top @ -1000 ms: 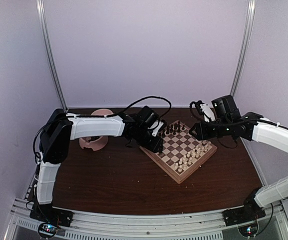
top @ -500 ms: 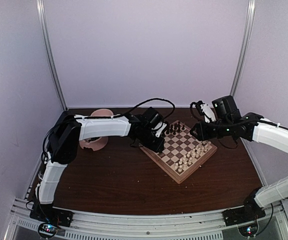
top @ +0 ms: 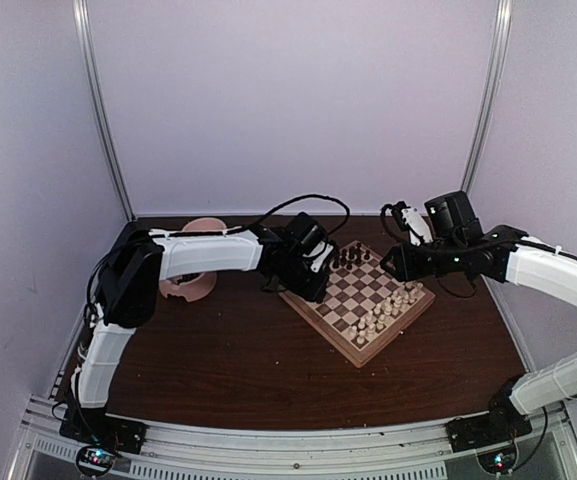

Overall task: Set up the chess pieces on the board
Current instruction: Move the knight to b8.

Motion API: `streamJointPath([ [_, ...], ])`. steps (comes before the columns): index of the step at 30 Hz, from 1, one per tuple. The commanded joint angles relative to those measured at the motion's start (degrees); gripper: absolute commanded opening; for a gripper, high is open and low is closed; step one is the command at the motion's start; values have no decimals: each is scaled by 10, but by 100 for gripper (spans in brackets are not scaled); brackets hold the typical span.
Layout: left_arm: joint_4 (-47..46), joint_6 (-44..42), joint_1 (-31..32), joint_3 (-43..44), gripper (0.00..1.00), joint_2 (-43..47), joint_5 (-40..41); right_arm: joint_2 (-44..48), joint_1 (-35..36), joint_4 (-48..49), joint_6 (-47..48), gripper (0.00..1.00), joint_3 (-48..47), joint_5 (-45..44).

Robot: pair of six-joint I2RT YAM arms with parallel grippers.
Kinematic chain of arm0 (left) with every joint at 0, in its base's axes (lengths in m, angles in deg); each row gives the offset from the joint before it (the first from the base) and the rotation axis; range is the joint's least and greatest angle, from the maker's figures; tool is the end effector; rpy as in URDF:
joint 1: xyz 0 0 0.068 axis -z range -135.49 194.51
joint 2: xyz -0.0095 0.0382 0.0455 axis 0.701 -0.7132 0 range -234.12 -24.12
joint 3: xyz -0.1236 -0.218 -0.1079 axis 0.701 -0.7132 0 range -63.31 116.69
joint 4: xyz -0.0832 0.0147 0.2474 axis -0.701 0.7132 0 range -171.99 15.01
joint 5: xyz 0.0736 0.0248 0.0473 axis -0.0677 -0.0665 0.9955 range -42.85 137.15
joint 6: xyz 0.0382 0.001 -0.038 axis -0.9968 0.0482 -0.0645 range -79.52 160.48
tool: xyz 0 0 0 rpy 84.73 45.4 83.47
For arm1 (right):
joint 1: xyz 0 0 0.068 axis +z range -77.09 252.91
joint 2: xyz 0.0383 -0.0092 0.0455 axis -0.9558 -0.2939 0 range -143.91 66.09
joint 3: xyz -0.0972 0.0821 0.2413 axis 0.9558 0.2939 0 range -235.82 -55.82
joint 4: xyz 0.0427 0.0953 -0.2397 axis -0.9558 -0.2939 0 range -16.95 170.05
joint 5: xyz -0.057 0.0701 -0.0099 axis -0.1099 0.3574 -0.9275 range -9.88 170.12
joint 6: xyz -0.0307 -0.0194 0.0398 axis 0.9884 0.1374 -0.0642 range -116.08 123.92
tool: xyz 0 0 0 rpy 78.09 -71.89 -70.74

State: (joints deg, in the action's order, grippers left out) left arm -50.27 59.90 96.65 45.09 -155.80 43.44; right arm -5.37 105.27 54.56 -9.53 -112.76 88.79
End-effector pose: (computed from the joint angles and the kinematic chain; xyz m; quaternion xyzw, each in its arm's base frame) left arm 0.3094 -0.4018 0.1793 0.2779 0.9119 -0.2008 0.2258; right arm 0.2268 0.1501 0.2903 -0.1800 0.8862 0.2270 0.3615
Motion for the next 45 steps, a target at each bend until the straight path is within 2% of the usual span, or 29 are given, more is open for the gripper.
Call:
streamJointPath([
  [1,5,5,-23,17,14,27,6,4,-4,-1,4,38,1,-12],
  [25,-89,-25,-63,8,14,0,-6,4,-5,-14,14,37,-14,-18],
  [45,-97,-33,-63,5,16,-23,-7,6,-6,-17,13,37,-11,-18],
])
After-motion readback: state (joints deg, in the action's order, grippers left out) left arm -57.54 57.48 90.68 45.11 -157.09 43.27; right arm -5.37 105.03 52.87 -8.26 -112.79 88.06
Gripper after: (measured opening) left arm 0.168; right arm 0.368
